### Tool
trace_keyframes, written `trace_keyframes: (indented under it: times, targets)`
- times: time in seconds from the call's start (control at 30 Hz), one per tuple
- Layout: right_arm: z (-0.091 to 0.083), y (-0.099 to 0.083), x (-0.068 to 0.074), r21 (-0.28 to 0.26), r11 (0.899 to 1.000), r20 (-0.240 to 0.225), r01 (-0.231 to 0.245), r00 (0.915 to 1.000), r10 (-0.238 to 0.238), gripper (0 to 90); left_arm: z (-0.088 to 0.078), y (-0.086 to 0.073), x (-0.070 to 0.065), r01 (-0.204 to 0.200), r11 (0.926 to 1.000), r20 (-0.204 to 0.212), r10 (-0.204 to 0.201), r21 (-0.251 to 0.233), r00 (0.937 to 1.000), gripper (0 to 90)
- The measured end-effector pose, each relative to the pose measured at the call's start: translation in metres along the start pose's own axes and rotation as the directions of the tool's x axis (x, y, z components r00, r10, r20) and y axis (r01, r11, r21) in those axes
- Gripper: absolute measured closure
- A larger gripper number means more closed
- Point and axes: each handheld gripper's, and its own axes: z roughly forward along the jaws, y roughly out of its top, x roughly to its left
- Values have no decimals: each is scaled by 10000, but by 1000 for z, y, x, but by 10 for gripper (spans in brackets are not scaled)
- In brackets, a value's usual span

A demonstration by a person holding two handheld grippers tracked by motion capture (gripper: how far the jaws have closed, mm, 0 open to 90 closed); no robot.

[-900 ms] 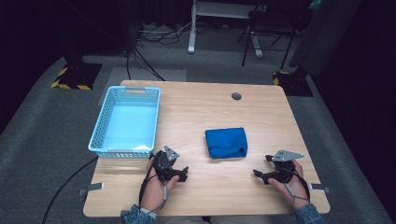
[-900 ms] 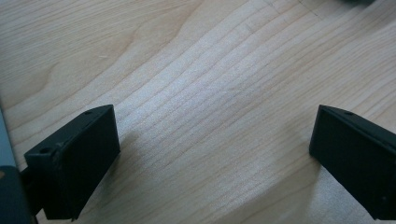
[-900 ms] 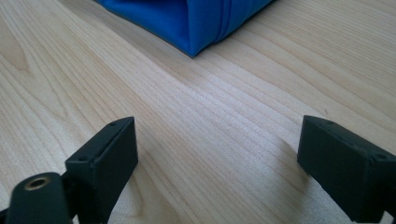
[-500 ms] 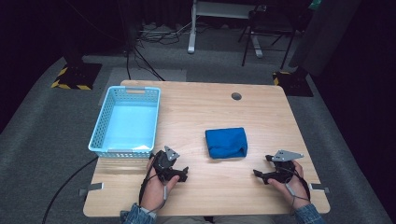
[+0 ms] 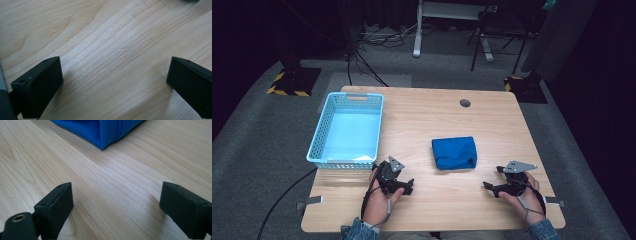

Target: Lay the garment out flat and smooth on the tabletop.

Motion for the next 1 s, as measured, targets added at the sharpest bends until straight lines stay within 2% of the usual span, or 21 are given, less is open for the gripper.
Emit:
trace_keyframes:
  times: [0.67, 0.8, 1.0]
  targets:
    - [-1, 0, -1, -55, 10000, 31, -69, 10000, 69, 126, 0, 0, 0, 3, 10000, -7, -3, 0, 10000, 4]
    - [-4, 1, 0, -115, 9999, 62, 23, 10000, -22, 127, 0, 0, 0, 6, 10000, -8, -6, 0, 10000, 4]
    - [-20, 11, 3, -297, 9995, 81, 88, 9999, -85, 130, 0, 0, 0, 7, 10000, -7, -7, 1, 10000, 4]
